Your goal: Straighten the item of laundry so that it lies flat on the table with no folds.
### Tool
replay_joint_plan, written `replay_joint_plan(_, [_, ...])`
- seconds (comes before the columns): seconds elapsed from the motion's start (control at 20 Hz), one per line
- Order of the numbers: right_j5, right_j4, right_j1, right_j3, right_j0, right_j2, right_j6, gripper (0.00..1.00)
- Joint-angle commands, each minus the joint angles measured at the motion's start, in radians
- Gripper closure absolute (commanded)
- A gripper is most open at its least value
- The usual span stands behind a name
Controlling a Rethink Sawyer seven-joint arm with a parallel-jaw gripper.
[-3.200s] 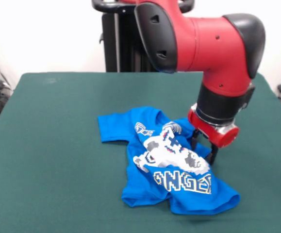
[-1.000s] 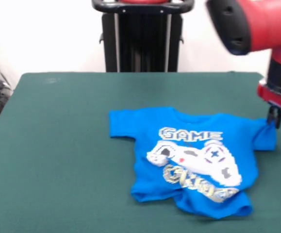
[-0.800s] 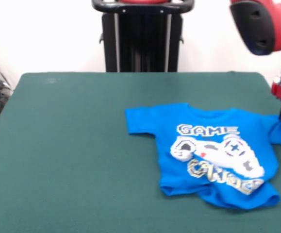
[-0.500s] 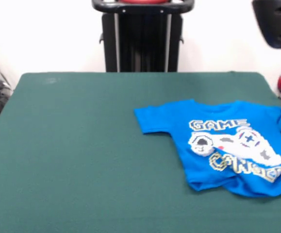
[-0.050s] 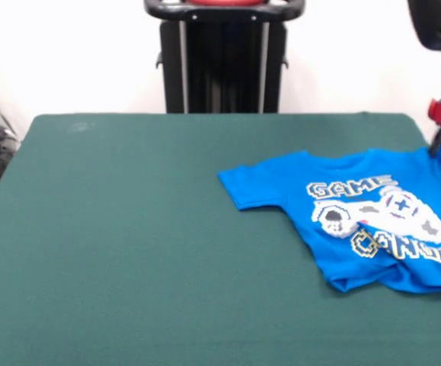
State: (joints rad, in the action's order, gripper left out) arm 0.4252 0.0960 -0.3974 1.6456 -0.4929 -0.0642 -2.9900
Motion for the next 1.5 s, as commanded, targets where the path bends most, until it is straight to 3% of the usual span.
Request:
replay_joint_plan(0.05, [-0.082, 0.068, 0.020, 0.105, 0.016, -0.016, -0.207, 0.00])
replay_joint_plan(0.25, [0.110, 0.082, -0.044, 0.009, 0.047, -0.081, -0.166, 0.00])
replay_joint_plan(0.45, [0.224, 0.058, -0.106, -0.049, 0.196, 0.011, -0.001, 0.00])
replay_joint_plan(0.65, [0.318, 0.054, -0.147, -0.105, 0.250, 0.060, 0.032, 0.00])
replay_joint_plan(0.9, [0.375, 0.087, -0.198, -0.109, 0.382, 0.231, 0.156, 0.00])
replay_joint_plan(1.05, [0.418, 0.087, -0.216, -0.136, 0.409, 0.271, 0.164, 0.00])
replay_joint_plan(1.25, [0.406, 0.007, -0.144, -0.242, 0.378, 0.215, 0.107, 0.00])
replay_joint_plan(1.5, [0.479, -0.111, 0.027, -0.479, 0.292, 0.045, -0.008, 0.00])
